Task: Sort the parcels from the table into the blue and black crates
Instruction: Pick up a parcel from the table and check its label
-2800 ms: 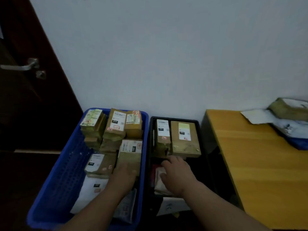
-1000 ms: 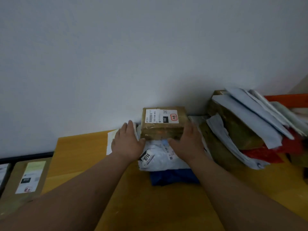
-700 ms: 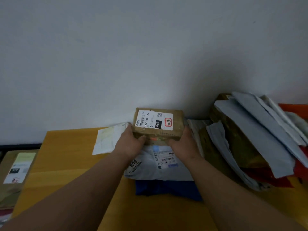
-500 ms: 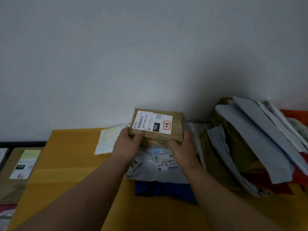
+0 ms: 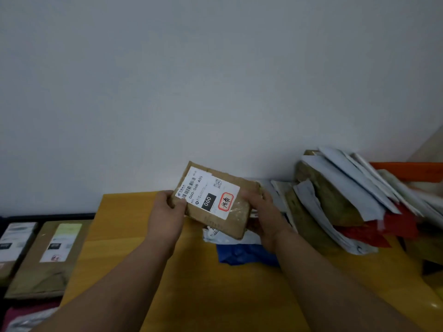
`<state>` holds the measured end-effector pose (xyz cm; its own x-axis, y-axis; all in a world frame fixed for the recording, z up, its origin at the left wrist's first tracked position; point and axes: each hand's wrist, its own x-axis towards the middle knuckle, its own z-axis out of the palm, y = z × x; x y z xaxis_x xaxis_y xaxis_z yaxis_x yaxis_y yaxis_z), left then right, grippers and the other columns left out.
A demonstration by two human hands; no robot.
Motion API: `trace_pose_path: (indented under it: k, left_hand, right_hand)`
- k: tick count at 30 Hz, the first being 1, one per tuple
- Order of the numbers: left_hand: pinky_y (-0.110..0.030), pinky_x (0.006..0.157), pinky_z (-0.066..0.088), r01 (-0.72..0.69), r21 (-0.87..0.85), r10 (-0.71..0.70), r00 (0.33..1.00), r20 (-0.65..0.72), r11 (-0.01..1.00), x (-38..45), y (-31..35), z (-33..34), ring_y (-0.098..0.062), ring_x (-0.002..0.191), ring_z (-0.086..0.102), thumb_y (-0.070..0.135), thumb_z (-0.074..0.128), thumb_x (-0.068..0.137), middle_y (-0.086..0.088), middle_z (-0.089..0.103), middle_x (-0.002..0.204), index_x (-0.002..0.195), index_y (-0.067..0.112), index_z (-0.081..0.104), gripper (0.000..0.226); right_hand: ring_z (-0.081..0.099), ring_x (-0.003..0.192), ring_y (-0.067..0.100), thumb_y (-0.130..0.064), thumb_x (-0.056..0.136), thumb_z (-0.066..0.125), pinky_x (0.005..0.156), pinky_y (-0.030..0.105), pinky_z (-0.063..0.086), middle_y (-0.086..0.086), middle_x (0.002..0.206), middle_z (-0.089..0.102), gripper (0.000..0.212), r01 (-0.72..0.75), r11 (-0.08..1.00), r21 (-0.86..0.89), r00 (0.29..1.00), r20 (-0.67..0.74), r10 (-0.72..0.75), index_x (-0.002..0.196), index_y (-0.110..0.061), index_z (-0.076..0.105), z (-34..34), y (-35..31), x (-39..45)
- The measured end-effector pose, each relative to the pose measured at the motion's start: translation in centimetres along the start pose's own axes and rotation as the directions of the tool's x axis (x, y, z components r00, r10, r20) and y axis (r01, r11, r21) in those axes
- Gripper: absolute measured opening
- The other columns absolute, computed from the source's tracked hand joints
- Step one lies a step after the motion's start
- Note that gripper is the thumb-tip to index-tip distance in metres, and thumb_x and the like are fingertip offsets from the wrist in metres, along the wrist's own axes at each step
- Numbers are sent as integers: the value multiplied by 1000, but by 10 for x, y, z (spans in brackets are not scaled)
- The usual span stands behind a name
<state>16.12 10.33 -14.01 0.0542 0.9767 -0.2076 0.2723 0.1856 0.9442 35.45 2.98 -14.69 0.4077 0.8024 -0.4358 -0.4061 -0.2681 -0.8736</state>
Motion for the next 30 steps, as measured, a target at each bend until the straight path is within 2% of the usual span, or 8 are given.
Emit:
trace_pose_path:
  k: [3,6,8,12,16,19,23,30]
  left_hand:
    - [-42,99,49,-59,-61,59,998,-3,996,-15,4,-34,-21,116,56,24,56,96,3,55,131,142,28,38,49]
    - [-46,109,38,-27,-161,22,999,-32,987,-35,6,-58,-23,138,36,36,66,90,3,29,155,153,30,17,80]
    - [-51,110,37,54,-227,-48,998,30,972,-52,5,-68,-25,139,35,42,70,86,2,25,157,152,34,16,86]
    - [-47,97,50,185,-316,-92,954,287,930,-87,-6,-77,-21,114,61,29,66,91,2,58,132,147,35,30,66]
    - [-32,75,57,150,-352,-44,956,292,924,-99,-11,-98,-17,102,68,18,59,96,4,68,117,141,35,41,51]
    - [-33,82,57,115,-343,-31,970,243,932,-103,-11,-113,-18,105,67,16,56,98,2,66,121,144,34,39,53]
    - [-41,96,53,103,-342,-39,982,187,934,-114,-16,-119,-17,105,67,17,54,99,4,67,118,143,35,40,50]
    - [-39,93,53,135,-342,-90,985,144,930,-143,-29,-116,-18,105,67,17,51,100,3,68,116,142,35,42,46]
  right_hand:
    - [70,97,31,-30,86,70,68,38,60,10,114,71,54,-17,999,49,998,63,14,136,-27,51,20,14,-28]
    - [69,101,37,-36,70,79,82,53,58,13,117,69,70,3,990,141,998,67,-13,134,-27,53,39,29,-50]
    - [69,101,37,-38,62,82,81,53,58,14,120,68,80,-5,976,216,998,54,-7,135,-27,52,53,40,-64]
    - [66,109,39,-33,62,86,81,51,57,17,124,66,88,-40,960,278,997,78,19,139,-22,47,76,64,-83]
    - [63,114,37,-46,54,89,96,60,50,14,125,65,93,-14,990,137,997,77,4,135,-24,49,84,74,-98]
    - [63,115,35,-54,54,87,100,60,46,10,124,67,85,-30,995,95,996,86,22,128,-26,56,85,80,-102]
    - [64,112,29,-47,79,74,95,52,49,6,120,68,53,-14,1000,23,994,105,12,124,-25,57,88,84,-117]
    - [64,105,27,-36,88,66,93,46,49,6,115,66,35,-3,997,-73,990,138,13,118,-22,55,76,87,-145]
